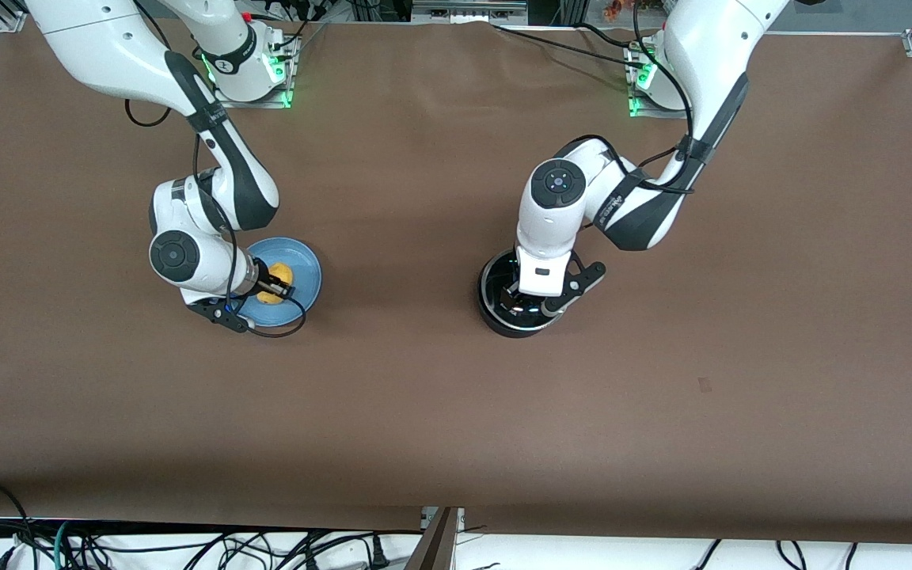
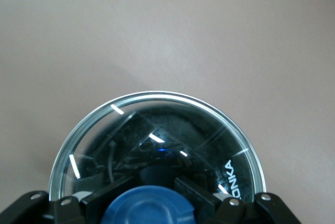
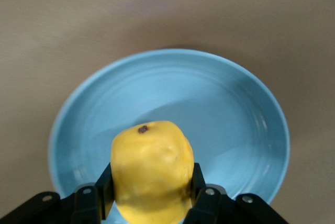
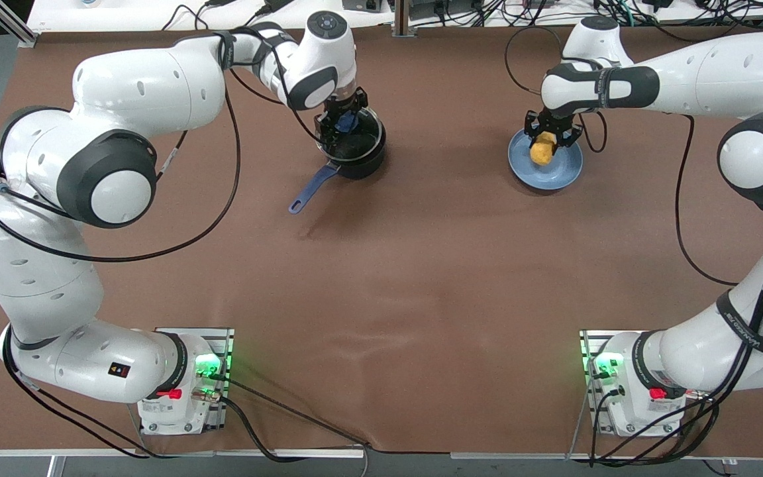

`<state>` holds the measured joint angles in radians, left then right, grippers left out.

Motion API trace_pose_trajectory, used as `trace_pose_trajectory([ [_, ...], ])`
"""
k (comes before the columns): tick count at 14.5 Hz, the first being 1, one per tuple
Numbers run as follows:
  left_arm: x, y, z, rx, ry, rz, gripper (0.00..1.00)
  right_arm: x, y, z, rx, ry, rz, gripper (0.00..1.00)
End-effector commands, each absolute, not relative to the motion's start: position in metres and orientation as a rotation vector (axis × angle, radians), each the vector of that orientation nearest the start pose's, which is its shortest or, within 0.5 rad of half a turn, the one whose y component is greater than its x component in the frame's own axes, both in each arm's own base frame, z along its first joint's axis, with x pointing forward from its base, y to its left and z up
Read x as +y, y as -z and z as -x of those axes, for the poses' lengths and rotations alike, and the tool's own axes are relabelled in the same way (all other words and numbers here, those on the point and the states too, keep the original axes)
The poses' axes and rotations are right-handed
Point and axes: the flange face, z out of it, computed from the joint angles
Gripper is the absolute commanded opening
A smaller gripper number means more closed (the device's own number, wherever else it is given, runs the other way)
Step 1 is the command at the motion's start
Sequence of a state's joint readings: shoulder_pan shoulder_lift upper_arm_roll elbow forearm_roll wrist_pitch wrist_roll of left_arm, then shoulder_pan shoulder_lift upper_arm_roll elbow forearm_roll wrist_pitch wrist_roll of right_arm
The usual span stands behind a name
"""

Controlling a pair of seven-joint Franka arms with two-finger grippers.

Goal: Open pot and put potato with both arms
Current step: 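Lift the lid off with the left gripper while the right gripper lifts the potato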

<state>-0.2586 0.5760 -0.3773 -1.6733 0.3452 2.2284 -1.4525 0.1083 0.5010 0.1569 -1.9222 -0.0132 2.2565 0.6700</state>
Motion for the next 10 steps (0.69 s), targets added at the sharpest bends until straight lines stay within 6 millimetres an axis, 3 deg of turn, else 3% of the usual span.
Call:
trace_pose_trajectory([
  [1, -0.351, -0.325, -0.593, -0.973, 0.124, 2.976, 0.34, 0.188, -0.251, -0.596, 0.583, -0.235, 3.055, 0.40],
  [4, -0.311, -0.359, -0.608, -0.893, 0.080, 3.024, 0.34, 0.223, -0.279, -0.603, 0.626, -0.195, 3.008, 0.40],
  [7, -0.265, -0.388, -0.622, -0.799, 0.080, 3.050, 0.34, 0.280, -0.309, -0.604, 0.777, -0.166, 2.898, 0.40],
  [10, -0.217, -0.405, -0.631, -0.714, 0.072, 3.065, 0.35, 0.348, -0.325, -0.599, 0.910, -0.158, 2.806, 0.40],
])
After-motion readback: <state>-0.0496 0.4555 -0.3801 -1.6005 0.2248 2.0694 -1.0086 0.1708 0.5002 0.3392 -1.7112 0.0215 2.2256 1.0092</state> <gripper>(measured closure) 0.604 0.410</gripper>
